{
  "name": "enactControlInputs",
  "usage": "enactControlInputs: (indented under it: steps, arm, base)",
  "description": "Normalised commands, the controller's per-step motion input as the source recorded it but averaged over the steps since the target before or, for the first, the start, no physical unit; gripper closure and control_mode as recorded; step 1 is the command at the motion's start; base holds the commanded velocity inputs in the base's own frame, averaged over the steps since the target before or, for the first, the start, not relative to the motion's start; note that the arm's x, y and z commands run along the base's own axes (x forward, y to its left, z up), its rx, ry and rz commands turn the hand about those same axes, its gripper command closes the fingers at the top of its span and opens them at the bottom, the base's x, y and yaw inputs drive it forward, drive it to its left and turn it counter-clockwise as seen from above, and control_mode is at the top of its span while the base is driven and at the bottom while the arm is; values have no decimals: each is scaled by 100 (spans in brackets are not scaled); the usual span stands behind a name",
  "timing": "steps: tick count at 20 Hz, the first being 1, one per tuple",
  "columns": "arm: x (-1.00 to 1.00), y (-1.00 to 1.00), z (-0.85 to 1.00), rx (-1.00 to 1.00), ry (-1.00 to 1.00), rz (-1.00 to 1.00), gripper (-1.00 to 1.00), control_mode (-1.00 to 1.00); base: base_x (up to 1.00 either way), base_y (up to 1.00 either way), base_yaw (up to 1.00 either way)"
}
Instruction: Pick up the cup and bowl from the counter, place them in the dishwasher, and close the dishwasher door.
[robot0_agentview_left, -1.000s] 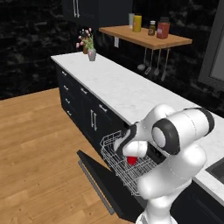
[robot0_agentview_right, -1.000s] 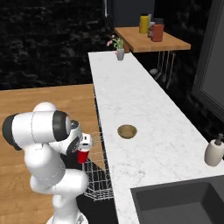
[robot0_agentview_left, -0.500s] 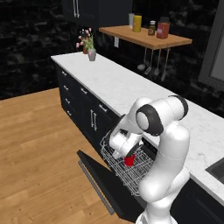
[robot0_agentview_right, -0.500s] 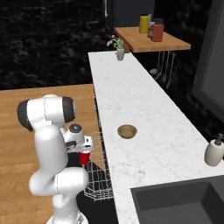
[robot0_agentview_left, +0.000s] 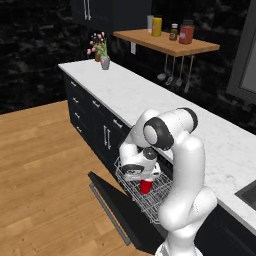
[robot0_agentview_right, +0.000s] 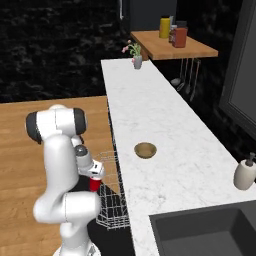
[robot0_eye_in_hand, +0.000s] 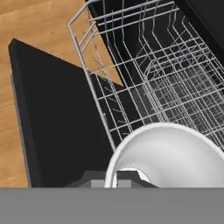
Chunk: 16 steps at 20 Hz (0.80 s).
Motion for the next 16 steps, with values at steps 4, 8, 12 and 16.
enactControlInputs:
  steps: [4, 8, 12, 16]
  arm:
    - [0, -3, -10, 10, -2, -48, 100, -100]
    - [8, -9, -24, 4, -10, -34, 100, -100]
    - [29, -38, -21, 4, -11, -17, 100, -100]
    - [28, -49, -26, 4, -2, -3, 100, -100]
  base:
    - [0, 0, 0]
    - [0, 0, 0]
    - [0, 0, 0]
    - [0, 0, 0]
